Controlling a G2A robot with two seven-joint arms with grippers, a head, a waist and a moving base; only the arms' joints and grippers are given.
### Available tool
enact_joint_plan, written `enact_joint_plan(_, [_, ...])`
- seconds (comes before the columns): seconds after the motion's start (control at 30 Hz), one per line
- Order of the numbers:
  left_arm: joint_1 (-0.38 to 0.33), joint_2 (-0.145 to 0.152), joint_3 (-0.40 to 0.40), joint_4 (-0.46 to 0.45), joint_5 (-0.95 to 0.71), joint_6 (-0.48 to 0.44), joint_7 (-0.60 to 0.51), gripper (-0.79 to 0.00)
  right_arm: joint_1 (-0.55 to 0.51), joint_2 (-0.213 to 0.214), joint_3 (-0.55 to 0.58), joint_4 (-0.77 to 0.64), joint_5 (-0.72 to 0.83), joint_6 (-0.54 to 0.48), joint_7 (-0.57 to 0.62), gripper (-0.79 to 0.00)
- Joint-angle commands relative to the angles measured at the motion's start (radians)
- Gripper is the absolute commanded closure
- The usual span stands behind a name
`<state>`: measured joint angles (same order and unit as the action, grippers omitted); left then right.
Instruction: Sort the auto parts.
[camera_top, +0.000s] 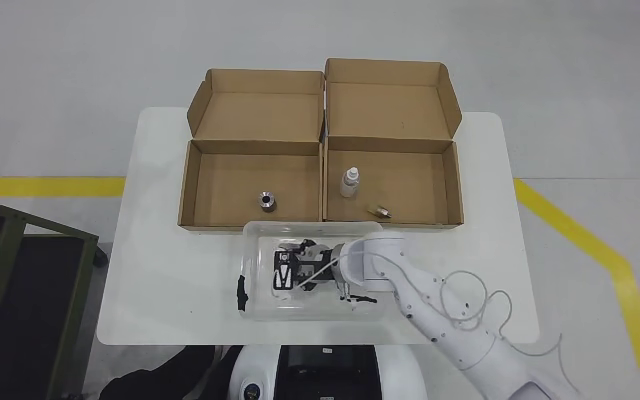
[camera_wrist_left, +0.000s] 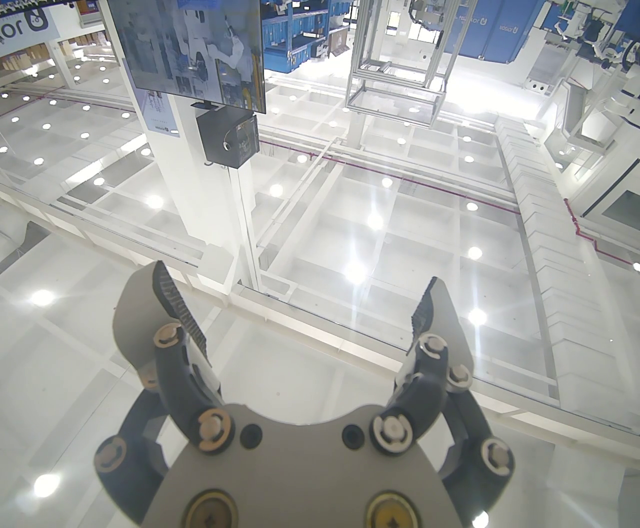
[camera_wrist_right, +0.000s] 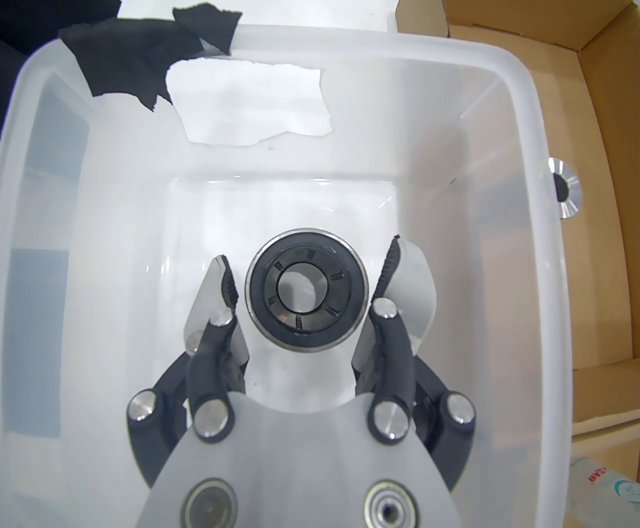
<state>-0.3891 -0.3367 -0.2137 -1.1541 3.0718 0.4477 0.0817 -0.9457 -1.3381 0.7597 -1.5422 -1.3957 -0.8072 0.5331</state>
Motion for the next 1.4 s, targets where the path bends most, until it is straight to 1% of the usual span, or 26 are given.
enact_joint_plan(0.0, [0.000, 0.000, 0.000, 0.000, 0.000, 0.000, 0.000, -0.785, 0.000, 0.000, 0.001, 0.002, 0.006, -0.002, -0.003, -0.366])
enact_joint_plan(0.07, [0.000, 0.000, 0.000, 0.000, 0.000, 0.000, 0.000, -0.785, -0.001, 0.001, 0.004, 0.003, 0.018, -0.010, -0.008, -0.317])
enact_joint_plan(0.13, [0.000, 0.000, 0.000, 0.000, 0.000, 0.000, 0.000, -0.785, 0.000, 0.003, 0.008, 0.003, 0.029, -0.016, -0.011, -0.209])
enact_joint_plan(0.17, [0.000, 0.000, 0.000, 0.000, 0.000, 0.000, 0.000, -0.785, -0.001, 0.003, 0.010, 0.003, 0.036, -0.019, -0.013, -0.135])
enact_joint_plan(0.2, [0.000, 0.000, 0.000, 0.000, 0.000, 0.000, 0.000, -0.785, -0.001, 0.004, 0.012, 0.003, 0.042, -0.021, -0.013, -0.092])
enact_joint_plan(0.23, [0.000, 0.000, 0.000, 0.000, 0.000, 0.000, 0.000, -0.785, 0.000, 0.004, 0.014, 0.003, 0.048, -0.025, -0.014, -0.071])
enact_joint_plan(0.27, [0.000, 0.000, 0.000, 0.000, 0.000, 0.000, 0.000, -0.785, -0.001, 0.005, 0.016, 0.000, 0.055, -0.026, -0.017, 0.000])
enact_joint_plan(0.47, [0.000, 0.000, 0.000, 0.000, 0.000, 0.000, 0.000, -0.785, -0.009, 0.011, 0.036, -0.025, 0.108, -0.046, -0.028, 0.000])
enact_joint_plan(0.73, [0.000, 0.000, 0.000, 0.000, 0.000, 0.000, 0.000, -0.785, -0.041, 0.029, 0.094, -0.115, 0.192, -0.060, -0.027, 0.000])
enact_joint_plan(1.03, [0.000, 0.000, 0.000, 0.000, 0.000, 0.000, 0.000, -0.785, -0.043, 0.040, 0.130, -0.244, 0.280, -0.037, 0.001, 0.000])
enact_joint_plan(1.37, [0.000, 0.000, 0.000, 0.000, 0.000, 0.000, 0.000, -0.785, -0.025, 0.044, 0.149, -0.324, 0.382, -0.015, -0.012, 0.000])
